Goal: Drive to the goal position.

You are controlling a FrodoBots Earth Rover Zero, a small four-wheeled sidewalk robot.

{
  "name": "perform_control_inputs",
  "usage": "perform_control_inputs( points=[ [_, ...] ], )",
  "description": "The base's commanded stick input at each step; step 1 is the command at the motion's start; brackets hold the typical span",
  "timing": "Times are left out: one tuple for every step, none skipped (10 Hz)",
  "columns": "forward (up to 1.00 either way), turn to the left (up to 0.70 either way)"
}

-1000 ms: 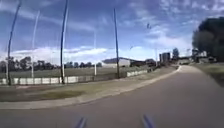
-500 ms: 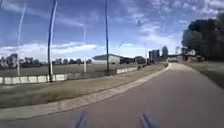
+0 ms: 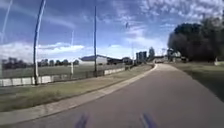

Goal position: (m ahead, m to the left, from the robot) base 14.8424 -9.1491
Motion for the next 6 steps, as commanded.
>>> perform_control_inputs(
  points=[
    [-0.7,0.0],
    [-0.7,0.0],
    [-0.7,0.0],
    [-0.7,0.0],
    [-0.7,0.0],
    [-0.7,0.0]
  ],
)
